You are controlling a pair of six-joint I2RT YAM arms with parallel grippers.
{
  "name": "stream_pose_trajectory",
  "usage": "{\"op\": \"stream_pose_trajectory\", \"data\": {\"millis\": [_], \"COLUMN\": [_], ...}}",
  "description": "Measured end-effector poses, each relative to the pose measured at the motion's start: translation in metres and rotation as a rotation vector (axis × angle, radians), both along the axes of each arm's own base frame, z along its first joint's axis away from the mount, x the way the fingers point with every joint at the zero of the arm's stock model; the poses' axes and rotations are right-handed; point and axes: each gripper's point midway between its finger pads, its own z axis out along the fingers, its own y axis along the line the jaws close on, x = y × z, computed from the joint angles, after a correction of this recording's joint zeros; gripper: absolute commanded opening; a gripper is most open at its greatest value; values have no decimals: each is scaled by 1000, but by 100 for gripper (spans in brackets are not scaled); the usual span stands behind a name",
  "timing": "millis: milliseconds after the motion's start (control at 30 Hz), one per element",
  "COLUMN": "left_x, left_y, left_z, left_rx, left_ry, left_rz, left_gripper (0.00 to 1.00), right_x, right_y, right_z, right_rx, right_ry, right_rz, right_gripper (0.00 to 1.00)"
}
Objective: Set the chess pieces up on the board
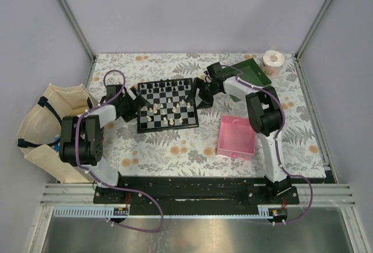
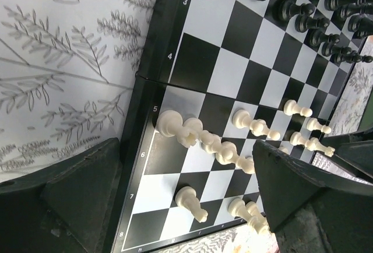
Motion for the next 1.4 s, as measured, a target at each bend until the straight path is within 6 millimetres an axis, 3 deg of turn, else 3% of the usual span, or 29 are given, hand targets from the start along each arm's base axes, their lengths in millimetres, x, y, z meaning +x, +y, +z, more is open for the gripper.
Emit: {"op": "stream_pose_trajectory", "data": {"millis": [333, 500, 667, 833, 933, 1033, 1233, 1400], "left_x": [-31, -37, -37, -30, -21, -11, -13, -16], "left_y": [-31, -34, -23, -9, -2, 5, 19, 30], "left_z": [1, 6, 13, 40, 65, 88, 110, 110], "left_rx": [-14, -1, 55, 118, 159, 194, 233, 237], "left_ry": [46, 54, 63, 22, -17, -65, -103, -89], "left_rz": [-65, -77, -54, -34, -34, -37, -36, -20], "left_gripper": [99, 99, 99, 99, 99, 99, 99, 99], "right_x": [-8, -7, 3, 1, -10, -34, -98, -104], "right_y": [-26, -42, -49, -51, -36, -2, 57, 79], "right_z": [0, 7, 41, 89, 114, 125, 122, 115], "right_rx": [-94, -162, -211, -239, -263, -284, -322, -365], "right_ry": [-24, -53, -152, -281, -359, -417, -459, -483], "right_rz": [-33, -23, 8, 50, 104, 197, 385, 435], "right_gripper": [82, 81, 76, 72, 67, 61, 61, 60]}}
